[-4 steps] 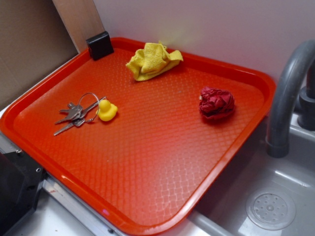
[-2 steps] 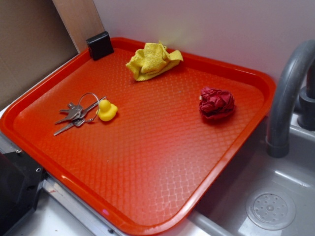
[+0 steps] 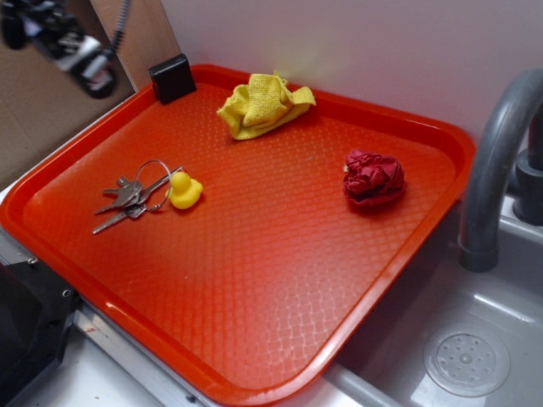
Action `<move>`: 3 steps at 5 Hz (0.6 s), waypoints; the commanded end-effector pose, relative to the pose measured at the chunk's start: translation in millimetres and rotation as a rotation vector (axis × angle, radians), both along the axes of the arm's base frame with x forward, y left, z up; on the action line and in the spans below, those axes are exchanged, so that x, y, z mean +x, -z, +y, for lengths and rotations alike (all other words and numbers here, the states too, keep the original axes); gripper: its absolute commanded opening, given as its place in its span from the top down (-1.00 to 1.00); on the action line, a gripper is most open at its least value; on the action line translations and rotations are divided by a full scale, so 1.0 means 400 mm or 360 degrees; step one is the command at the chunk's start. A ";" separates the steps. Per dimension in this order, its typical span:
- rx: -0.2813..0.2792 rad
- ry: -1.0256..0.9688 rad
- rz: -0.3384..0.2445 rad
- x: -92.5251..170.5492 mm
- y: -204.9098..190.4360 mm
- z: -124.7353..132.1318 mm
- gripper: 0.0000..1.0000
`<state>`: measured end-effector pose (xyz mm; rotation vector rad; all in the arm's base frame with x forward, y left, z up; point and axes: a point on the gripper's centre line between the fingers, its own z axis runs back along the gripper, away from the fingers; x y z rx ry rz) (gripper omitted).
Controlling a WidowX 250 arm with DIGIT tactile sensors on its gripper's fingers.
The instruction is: Grab the yellow cloth.
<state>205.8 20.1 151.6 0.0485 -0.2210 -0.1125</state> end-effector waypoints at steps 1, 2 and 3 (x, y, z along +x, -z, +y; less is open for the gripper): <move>-0.0091 -0.0008 -0.0086 0.130 0.094 0.013 -1.00; -0.0125 -0.0077 -0.0040 0.134 0.105 -0.025 -1.00; -0.0125 -0.0077 -0.0040 0.134 0.105 -0.025 -1.00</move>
